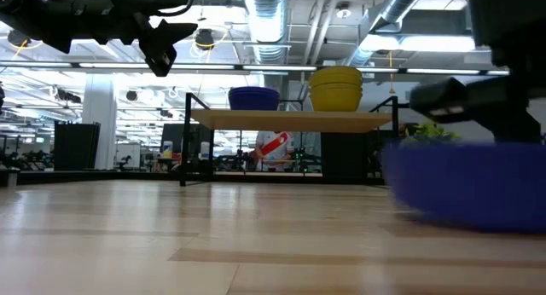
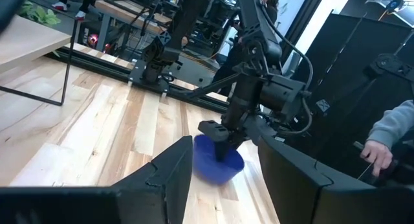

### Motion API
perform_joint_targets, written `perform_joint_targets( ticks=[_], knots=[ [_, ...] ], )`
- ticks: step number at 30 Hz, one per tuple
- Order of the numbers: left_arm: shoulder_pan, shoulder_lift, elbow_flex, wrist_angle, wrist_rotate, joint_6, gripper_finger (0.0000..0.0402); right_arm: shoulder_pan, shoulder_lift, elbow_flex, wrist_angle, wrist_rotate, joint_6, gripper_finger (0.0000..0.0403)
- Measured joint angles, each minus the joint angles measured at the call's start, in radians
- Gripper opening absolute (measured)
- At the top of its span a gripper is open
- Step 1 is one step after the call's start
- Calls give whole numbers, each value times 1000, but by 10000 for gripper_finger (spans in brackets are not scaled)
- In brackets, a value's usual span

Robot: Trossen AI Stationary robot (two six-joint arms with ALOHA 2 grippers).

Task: Pick & Place Mini bowls
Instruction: Stack the blue bowl on top of the blue bowl on the shelf

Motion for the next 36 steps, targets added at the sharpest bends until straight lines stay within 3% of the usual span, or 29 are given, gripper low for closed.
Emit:
perform_joint_targets(
  ticks=[12, 26, 36],
  knots=[
    [0, 0, 0, 0, 0, 0, 176, -12, -12, 41, 2, 24, 8, 121],
    [0, 0, 0, 0, 0, 0, 176, -36, -15, 46, 0, 26, 45, 8],
    [0, 0, 0, 0, 0, 0, 175, -93, -17, 164, -60, -29, 41, 3]
  ],
)
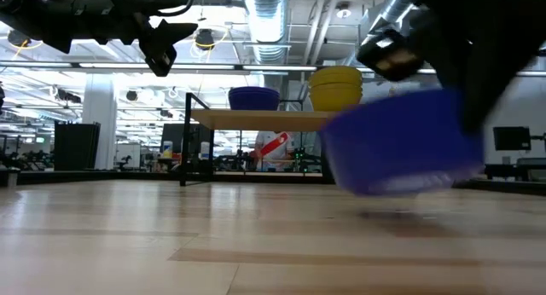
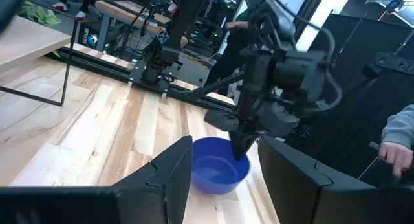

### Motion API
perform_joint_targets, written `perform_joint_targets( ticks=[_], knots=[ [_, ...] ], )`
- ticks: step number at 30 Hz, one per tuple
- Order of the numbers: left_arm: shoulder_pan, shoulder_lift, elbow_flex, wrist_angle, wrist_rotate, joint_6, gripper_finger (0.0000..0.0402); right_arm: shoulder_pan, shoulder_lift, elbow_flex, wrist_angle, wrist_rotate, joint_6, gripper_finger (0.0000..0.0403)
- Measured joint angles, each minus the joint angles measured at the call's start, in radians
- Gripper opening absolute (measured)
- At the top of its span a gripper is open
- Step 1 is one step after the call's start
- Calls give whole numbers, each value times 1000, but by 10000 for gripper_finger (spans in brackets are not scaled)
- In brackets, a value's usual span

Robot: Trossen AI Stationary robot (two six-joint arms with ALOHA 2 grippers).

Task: Pick & Place Mini bowls
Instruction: Stack the blue bowl on top of the blue bowl on the shelf

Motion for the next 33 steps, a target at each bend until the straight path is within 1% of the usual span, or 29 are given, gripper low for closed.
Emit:
perform_joint_targets(
  ticks=[6, 9, 13, 17, 24, 26, 28, 30, 33],
  knots=[
    [0, 0, 0, 0, 0, 0, 177, -60, 0, 140, -44, -74, -99, 1],
    [0, 0, 0, 0, 0, 0, 175, -97, 0, 209, -61, -164, -146, 1],
    [0, 0, 0, 0, 0, 0, 176, -154, 0, 297, -69, -320, -193, 1],
    [0, 0, 0, 0, 0, 0, 177, -219, 0, 374, -70, -510, -243, 0],
    [0, 0, 0, 0, 0, 0, 177, -364, 0, 480, -40, -974, -276, 0],
    [0, 0, 0, 0, 0, 0, 177, -405, 0, 499, -1, -1103, -276, 0],
    [0, 0, 0, 0, 0, 0, 175, -440, 0, 515, 47, -1210, -267, 0],
    [0, 0, 0, 0, 0, 0, 175, -471, 0, 527, 123, -1296, -228, 0],
    [0, 0, 0, 0, 0, 0, 177, -510, 0, 542, 255, -1392, -142, 0]
  ],
)
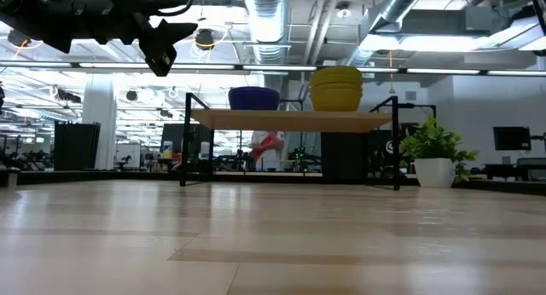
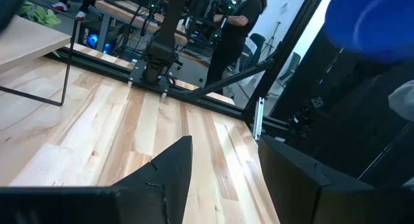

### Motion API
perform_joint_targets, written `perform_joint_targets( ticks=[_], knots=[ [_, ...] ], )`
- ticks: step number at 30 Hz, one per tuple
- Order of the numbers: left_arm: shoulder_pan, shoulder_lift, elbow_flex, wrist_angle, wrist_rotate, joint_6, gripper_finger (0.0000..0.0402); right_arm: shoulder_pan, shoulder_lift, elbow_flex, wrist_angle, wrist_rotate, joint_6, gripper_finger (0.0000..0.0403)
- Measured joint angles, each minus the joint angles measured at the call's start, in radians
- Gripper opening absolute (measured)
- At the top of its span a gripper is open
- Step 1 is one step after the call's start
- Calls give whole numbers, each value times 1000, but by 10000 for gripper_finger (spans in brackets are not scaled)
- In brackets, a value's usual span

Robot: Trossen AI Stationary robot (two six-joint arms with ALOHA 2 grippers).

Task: Pick & Place Mini bowls
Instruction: Stack the blue bowl on top of the blue bowl on the shelf

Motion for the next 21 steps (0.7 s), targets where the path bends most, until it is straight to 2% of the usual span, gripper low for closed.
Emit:
perform_joint_targets(
  ticks=[5, 9, 16, 18, 21],
  knots=[
    [0, 0, 0, 0, 0, 0, 175, -46, -1, 16, 177, -65, 151, 0],
    [0, 0, 0, 0, 0, 0, 176, -87, -1, 32, 188, 5, 212, 0],
    [0, 0, 0, 0, 0, 0, 175, -216, -1, 100, 174, 248, 173, 0],
    [0, 0, 0, 0, 0, 0, 176, -252, -1, 130, 142, 327, 105, 0],
    [0, 0, 0, 0, 0, 0, 177, -295, -1, 193, 27, 500, -48, 0]
  ],
)
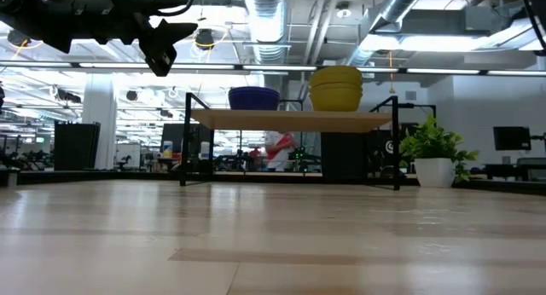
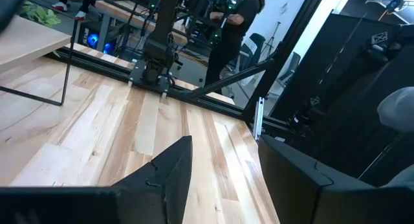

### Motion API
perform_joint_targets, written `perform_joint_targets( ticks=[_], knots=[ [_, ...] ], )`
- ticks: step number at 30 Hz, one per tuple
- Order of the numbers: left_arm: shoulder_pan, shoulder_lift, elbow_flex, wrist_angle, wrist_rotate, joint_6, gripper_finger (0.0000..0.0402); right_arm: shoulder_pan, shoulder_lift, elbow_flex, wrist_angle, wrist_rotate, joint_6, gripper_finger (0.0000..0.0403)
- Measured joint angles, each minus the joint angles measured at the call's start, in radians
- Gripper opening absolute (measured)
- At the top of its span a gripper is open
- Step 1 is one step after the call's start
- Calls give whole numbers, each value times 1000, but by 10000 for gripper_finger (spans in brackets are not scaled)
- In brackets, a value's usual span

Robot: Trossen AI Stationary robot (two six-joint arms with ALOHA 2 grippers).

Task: Pick & Place Mini bowls
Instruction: Stack the blue bowl on top of the blue bowl on the shelf

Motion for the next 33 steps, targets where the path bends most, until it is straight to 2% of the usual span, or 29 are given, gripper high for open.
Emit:
perform_joint_targets(
  ticks=[6, 11, 19, 33],
  knots=[
    [0, 0, 0, 0, 0, 0, 175, -37, 0, 96, -251, 448, -341, 0],
    [0, 0, 0, 0, 0, 0, 177, -41, 0, 105, -364, 639, -528, 0],
    [0, 0, 0, 0, 0, 39, 177, -41, 36, 108, -450, 748, -719, 0],
    [6, 0, 0, 0, -19, 38, 175, -82, 157, 107, -463, 899, -890, 0]
  ],
)
